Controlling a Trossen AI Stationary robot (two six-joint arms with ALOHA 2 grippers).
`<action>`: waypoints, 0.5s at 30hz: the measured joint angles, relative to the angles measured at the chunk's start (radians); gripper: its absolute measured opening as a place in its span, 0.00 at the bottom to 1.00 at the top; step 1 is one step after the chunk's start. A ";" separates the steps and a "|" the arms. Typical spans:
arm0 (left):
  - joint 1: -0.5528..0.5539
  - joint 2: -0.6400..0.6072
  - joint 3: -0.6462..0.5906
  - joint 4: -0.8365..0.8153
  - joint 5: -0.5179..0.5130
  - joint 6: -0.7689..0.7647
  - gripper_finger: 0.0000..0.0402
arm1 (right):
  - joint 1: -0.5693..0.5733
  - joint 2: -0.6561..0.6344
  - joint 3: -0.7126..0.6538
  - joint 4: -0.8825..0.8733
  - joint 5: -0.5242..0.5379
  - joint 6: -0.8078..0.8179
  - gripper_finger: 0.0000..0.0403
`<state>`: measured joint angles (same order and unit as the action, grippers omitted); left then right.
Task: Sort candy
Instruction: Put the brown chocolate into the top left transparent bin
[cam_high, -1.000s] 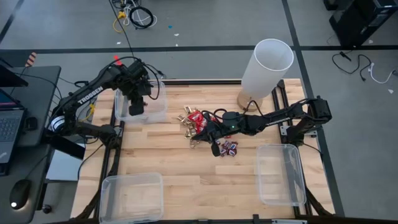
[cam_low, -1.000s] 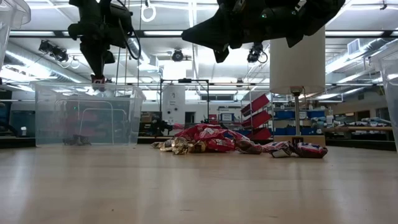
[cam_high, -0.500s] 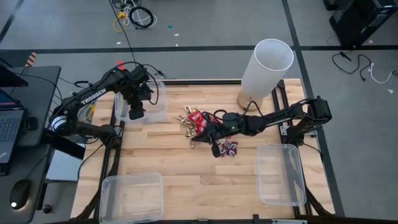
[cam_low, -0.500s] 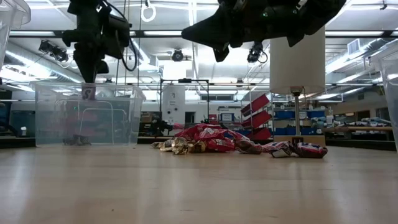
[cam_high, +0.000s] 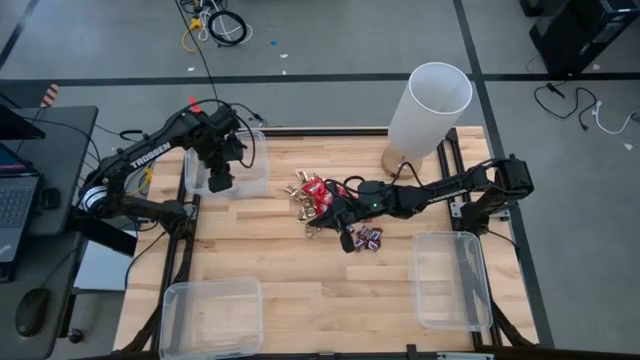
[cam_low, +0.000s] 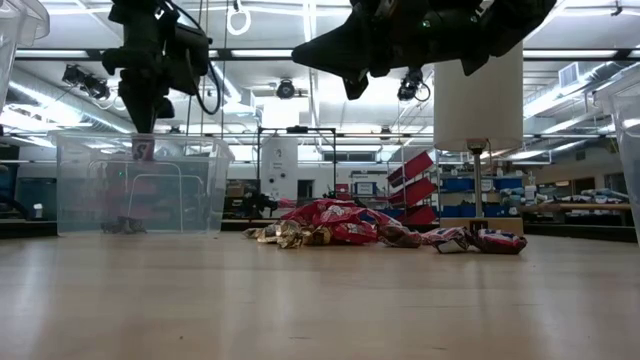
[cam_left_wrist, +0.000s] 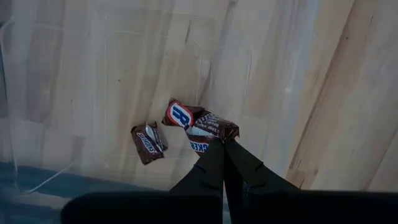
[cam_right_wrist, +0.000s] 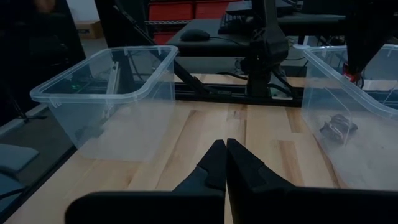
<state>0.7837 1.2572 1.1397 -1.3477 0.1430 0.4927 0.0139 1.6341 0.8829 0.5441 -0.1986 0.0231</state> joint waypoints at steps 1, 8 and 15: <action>0.000 0.000 0.000 0.000 0.000 0.000 0.01 | 0.000 0.000 0.000 0.000 0.000 0.000 0.00; 0.000 0.000 0.000 0.003 0.000 -0.003 0.08 | 0.000 0.000 0.000 0.000 0.000 0.000 0.00; 0.000 0.000 0.000 0.012 -0.001 -0.006 0.11 | 0.000 0.000 0.000 0.000 0.000 0.000 0.00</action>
<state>0.7838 1.2572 1.1397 -1.3358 0.1420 0.4865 0.0139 1.6341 0.8829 0.5438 -0.1986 0.0231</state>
